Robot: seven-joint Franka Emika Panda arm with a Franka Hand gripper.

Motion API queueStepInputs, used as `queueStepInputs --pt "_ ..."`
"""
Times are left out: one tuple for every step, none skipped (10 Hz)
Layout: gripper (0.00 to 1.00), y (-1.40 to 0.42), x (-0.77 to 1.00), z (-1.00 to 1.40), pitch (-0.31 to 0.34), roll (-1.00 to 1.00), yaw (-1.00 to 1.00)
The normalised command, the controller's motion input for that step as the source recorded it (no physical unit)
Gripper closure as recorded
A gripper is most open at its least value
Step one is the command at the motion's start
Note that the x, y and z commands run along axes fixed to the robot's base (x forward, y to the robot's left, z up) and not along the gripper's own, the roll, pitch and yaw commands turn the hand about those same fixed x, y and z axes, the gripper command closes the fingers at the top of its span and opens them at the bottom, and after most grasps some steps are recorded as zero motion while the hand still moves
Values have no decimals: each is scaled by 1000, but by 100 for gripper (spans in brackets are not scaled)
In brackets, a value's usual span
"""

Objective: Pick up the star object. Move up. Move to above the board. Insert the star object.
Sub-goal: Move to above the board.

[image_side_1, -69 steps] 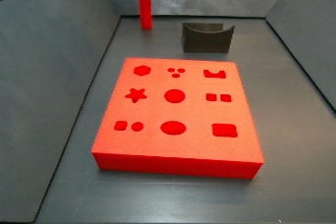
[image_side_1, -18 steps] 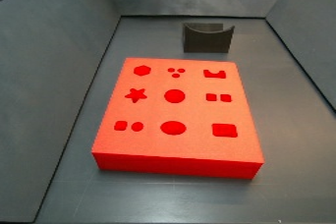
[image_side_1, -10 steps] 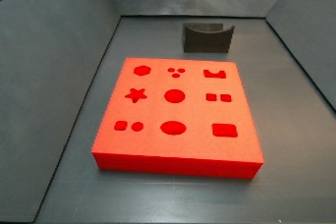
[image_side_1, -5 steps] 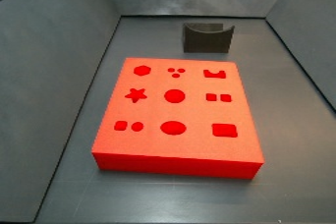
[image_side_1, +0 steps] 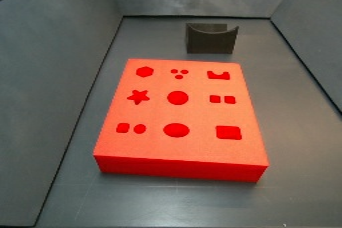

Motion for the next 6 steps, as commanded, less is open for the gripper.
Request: queueStepInputs --pt "100 -1000 29 -76 5 -33 -63" --pt "100 -1000 26 -76 0 -23 -42" --pt "100 -1000 24 -74 -8 -16 -25" --pt "100 -1000 21 -75 -21 -7 -5" --pt "100 -1000 21 -75 -27 -3 4" --pt "100 -1000 21 -78 -31 -19 4"
